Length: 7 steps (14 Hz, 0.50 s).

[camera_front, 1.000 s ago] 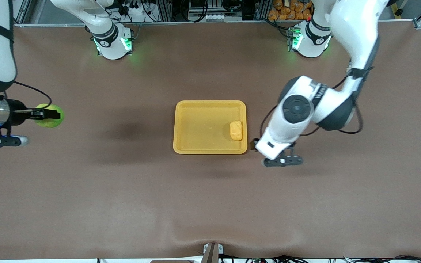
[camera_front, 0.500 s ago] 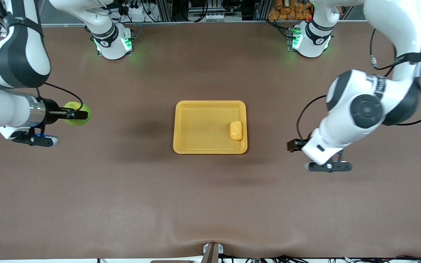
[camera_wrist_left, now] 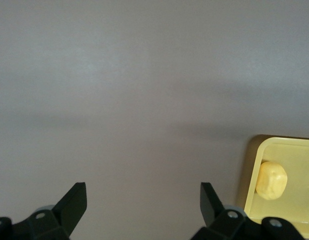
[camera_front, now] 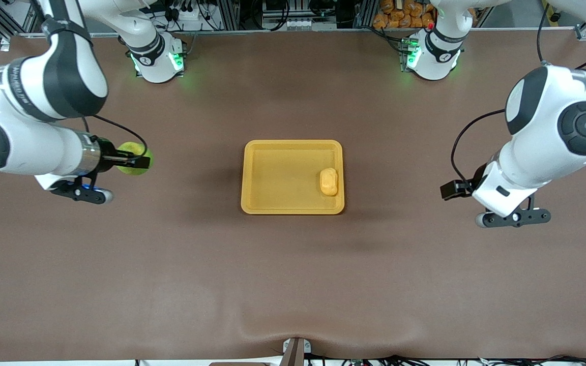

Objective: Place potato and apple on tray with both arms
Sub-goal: 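Carry the green apple toward the tray with the right gripper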

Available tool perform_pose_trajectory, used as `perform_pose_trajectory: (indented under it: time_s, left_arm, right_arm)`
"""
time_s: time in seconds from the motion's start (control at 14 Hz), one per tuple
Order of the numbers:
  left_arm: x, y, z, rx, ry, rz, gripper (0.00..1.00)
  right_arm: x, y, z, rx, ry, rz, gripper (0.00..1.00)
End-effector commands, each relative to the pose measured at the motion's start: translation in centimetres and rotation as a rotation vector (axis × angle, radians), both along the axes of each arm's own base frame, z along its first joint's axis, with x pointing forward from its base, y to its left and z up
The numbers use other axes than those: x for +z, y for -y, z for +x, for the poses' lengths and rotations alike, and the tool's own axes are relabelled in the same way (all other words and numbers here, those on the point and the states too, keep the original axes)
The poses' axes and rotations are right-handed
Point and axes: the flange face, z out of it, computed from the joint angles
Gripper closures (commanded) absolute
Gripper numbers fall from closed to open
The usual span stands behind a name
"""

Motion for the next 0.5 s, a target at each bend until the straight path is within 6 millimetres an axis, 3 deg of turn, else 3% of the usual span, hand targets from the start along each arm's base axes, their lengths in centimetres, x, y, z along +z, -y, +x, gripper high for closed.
perform_pose_trajectory:
  time_s: [0.0,0.21,0.43]
  left_arm:
    - [3.7,-1.2,-1.8,0.006,0.018,0.032,0.00]
    - [7.6,-3.2,-3.6,-0.018,0.034,0.042,0.00]
    - [10.0,-4.1,-5.3,-0.040,0.027,0.056,0.00]
  right_arm:
    - [-0.6,-3.4,-1.6,-0.065,0.016,-0.006,1.00]
    - [-1.9,-5.7,-2.2,-0.097,0.021,0.007,1.00]
    - [-3.1,-8.8,-3.1,-0.123,0.027,-0.017,1.00]
